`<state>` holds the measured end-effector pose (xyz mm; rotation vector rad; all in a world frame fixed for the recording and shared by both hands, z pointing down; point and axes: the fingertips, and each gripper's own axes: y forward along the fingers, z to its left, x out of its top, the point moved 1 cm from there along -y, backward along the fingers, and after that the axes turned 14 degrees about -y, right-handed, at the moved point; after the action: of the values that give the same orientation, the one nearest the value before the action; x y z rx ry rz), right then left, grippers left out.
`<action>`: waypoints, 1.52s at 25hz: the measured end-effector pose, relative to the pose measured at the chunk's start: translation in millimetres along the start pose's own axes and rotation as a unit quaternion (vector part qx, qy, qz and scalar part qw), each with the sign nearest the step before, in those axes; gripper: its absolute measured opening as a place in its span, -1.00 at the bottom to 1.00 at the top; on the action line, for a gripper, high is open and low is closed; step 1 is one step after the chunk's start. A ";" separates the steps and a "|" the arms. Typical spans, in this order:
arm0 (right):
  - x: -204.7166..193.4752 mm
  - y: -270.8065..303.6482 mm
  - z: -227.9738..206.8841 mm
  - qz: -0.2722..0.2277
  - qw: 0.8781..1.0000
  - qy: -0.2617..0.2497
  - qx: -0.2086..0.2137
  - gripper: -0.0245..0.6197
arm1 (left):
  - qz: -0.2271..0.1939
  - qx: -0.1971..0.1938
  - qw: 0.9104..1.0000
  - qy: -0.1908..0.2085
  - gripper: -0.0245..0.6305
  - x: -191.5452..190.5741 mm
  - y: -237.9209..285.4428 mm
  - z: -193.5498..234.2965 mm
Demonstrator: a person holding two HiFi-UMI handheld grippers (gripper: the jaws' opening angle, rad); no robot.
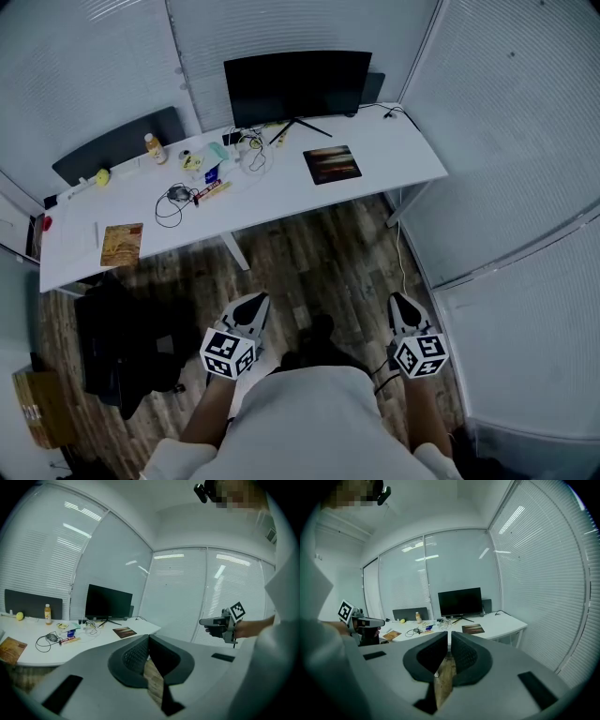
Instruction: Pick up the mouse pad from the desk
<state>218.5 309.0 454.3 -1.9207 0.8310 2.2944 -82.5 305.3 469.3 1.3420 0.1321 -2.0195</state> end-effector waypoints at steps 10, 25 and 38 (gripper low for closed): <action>9.6 55.6 -39.6 0.012 1.000 -0.006 0.027 -0.80 | -0.004 0.015 1.000 -0.010 -0.88 21.1 54.7 6.8; 25.6 149.8 -115.2 0.011 0.996 -0.028 0.087 -0.80 | -0.006 0.062 0.998 -0.009 -0.88 53.9 148.6 13.7; 11.0 199.1 -167.5 0.028 0.990 -0.044 0.128 -0.79 | 0.002 0.080 0.997 -0.010 -0.88 59.0 217.3 -2.3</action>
<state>296.1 65.3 503.0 -1.6966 1.1196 2.1591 36.0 114.1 479.8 1.4175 -0.0432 -2.0750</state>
